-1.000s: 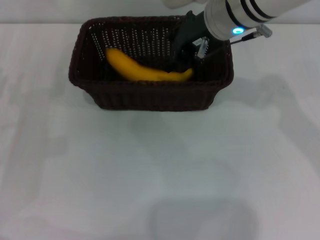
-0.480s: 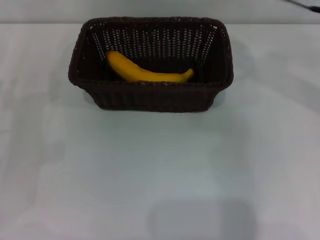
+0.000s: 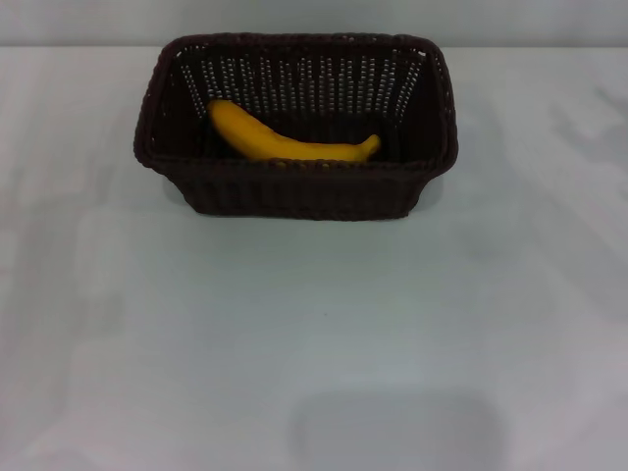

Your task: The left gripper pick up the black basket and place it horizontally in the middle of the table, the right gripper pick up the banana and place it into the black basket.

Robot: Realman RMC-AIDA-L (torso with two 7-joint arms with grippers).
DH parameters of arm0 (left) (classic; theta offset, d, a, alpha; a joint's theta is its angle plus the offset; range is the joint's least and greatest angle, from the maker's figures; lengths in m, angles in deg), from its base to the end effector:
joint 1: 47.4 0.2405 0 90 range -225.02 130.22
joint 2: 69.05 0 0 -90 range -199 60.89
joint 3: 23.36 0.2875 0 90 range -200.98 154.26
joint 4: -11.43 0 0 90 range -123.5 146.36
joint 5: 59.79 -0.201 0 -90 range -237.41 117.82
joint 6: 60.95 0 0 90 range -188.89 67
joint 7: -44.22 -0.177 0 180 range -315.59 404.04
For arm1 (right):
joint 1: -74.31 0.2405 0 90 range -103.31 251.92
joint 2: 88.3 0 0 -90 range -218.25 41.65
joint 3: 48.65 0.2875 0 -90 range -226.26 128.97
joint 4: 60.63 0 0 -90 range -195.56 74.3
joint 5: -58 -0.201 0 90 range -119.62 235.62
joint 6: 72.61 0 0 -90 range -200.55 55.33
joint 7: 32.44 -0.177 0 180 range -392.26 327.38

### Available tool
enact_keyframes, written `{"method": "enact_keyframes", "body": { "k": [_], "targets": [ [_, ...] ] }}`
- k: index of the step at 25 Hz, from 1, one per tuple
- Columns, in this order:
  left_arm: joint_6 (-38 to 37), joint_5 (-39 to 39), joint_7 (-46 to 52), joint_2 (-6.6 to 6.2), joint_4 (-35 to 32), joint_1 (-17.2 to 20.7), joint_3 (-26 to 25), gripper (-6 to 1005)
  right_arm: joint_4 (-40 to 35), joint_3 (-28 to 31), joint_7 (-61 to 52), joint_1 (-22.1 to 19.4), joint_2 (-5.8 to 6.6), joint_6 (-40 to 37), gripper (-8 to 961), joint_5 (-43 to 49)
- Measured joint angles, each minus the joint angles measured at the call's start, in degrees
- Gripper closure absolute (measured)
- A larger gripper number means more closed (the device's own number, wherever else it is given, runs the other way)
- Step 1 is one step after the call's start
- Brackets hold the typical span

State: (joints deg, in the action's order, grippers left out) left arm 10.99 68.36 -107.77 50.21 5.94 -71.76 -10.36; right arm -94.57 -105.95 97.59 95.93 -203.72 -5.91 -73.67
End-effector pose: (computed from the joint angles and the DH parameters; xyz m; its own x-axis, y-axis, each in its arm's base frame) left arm -0.4002 0.3543 0.0631 0.5120 -0.1994 0.8355 0.8583 0.1581 -0.4882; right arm 0.2918 0.4043 0.0718 0.6152 0.1712 -0.7695 -0.6498 -0.4426 -0.6180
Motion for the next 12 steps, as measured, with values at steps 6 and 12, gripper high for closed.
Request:
{"method": "enact_keyframes", "body": {
  "k": [6, 12],
  "targets": [
    [-0.44, -0.11, -0.28, 0.00, 1.25, -0.95, 0.10, 120, 19.94, 0.71, 25.97, 1.28, -0.39, 0.96, 166, -15.05],
    [0.76, 0.00, -0.35, 0.18, 3.48, -0.85, -0.11, 120, 22.40, 1.45, 26.95, 1.11, -0.42, 1.72, 89, -16.93]
  ]
}}
